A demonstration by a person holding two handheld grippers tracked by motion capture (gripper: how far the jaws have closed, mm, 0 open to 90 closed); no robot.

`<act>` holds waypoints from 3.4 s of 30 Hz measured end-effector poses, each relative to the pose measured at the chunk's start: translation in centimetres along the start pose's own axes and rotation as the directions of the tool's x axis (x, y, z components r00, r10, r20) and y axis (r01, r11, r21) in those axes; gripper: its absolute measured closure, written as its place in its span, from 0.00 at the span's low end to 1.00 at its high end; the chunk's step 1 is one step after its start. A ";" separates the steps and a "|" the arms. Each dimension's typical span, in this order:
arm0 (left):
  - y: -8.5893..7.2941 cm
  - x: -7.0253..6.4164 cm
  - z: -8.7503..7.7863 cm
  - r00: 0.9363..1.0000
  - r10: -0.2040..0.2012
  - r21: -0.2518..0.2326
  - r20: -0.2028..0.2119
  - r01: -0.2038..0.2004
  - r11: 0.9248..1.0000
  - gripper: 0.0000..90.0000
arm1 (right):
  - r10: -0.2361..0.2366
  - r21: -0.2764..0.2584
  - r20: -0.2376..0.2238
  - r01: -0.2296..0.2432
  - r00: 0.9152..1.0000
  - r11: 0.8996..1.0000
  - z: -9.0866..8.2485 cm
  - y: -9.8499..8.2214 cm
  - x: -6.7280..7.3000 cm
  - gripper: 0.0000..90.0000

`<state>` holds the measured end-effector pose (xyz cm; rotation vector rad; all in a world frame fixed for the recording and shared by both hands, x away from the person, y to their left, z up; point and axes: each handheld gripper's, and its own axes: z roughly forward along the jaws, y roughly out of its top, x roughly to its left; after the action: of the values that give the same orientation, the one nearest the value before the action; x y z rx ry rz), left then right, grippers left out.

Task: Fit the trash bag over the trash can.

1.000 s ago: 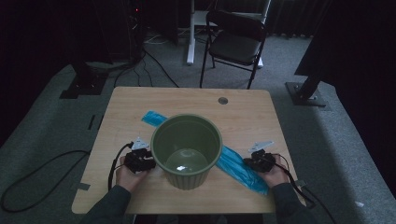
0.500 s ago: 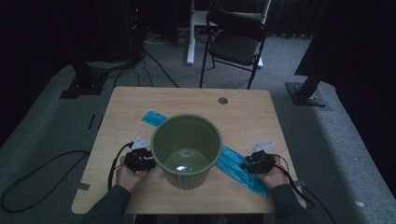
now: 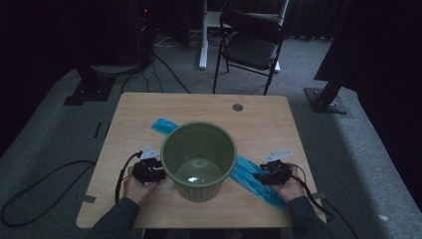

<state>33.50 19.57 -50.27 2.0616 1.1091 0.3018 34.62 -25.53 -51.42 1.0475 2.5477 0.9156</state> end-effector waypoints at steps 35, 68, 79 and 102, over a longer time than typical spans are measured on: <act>-0.2 -0.1 0.0 1.000 0.004 0.005 -0.002 -0.004 1.000 0.62 | -0.090 0.062 -0.023 0.091 0.996 0.994 3.7 2.3 3.6 0.48; -0.1 -0.5 -0.1 0.998 0.001 -0.017 0.063 0.000 1.000 0.69 | -0.001 -0.051 -0.102 -0.004 0.995 0.999 1.1 3.3 0.0 1.00; -0.1 -0.2 -0.7 0.995 -0.004 -0.054 0.098 0.009 0.999 0.69 | -0.037 -0.137 -0.134 0.019 0.990 0.990 -1.1 5.9 -0.4 1.00; 0.2 0.9 -1.5 0.984 -0.004 -0.065 0.176 0.016 0.998 0.63 | -0.106 -0.269 -0.156 0.061 0.982 0.961 -6.0 10.8 -1.0 1.00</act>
<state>33.37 20.93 -49.25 1.9825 0.9891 0.1458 38.68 -23.04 -40.01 0.8090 2.4869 1.3263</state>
